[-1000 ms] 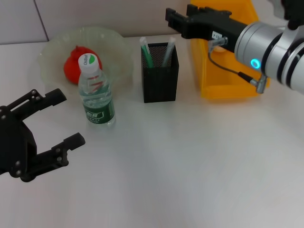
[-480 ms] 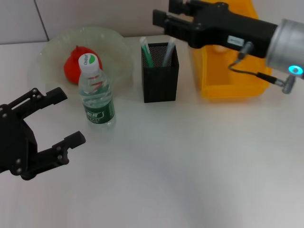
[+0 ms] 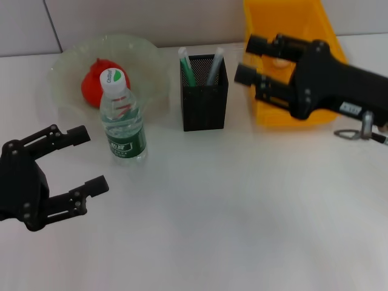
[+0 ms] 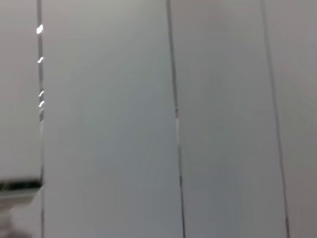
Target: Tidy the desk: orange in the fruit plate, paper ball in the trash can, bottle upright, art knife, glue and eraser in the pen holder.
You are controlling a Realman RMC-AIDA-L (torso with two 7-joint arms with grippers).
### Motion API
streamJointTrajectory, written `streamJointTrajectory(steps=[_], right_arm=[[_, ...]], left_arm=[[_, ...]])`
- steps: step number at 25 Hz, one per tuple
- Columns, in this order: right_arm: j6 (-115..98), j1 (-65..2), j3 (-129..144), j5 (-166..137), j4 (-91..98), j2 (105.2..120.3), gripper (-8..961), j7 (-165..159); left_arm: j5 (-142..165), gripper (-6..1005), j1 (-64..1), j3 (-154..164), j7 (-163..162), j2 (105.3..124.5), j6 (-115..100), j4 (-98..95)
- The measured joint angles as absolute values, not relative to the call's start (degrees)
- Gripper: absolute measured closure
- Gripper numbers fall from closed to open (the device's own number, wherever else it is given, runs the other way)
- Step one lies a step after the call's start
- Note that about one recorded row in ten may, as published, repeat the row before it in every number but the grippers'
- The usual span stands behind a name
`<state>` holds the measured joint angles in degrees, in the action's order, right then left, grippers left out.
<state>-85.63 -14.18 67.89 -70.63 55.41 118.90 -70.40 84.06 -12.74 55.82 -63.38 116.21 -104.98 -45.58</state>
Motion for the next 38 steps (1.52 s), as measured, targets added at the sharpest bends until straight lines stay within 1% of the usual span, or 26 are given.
streamJointTrajectory(steps=[3,13,18,23,33,38], right_arm=[[-86.3,-14.1,67.8,-74.2,55.4,119.1,322,-68.1],[-87.4,-15.3,67.9,-82.7,60.5,119.1,312,-70.8],[-88.0,-17.0,68.1,-91.7,64.5,119.1,180,-77.0],[-91.0,-17.6,69.3,-94.6,66.2,119.1,179,-78.5],[-92.7,-16.3,68.7,-98.7,68.0,119.05,180,-77.8],[-92.6,-15.8,68.3,-99.7,68.6,118.94,179,-79.0]], left_arm=[[86.4,206,-13.6,54.8,-64.6,116.12,-104.8,-46.0],[87.8,206,-14.3,54.4,-65.1,115.84,-104.3,-46.3],[91.9,206,-14.6,53.7,-65.4,115.76,-104.0,-48.5],[96.7,204,-15.4,53.7,-65.4,116.56,-104.1,-51.1],[98.0,203,-17.0,54.0,-66.9,116.79,-104.8,-53.0],[99.6,204,-18.1,54.4,-67.1,117.21,-104.9,-53.9]])
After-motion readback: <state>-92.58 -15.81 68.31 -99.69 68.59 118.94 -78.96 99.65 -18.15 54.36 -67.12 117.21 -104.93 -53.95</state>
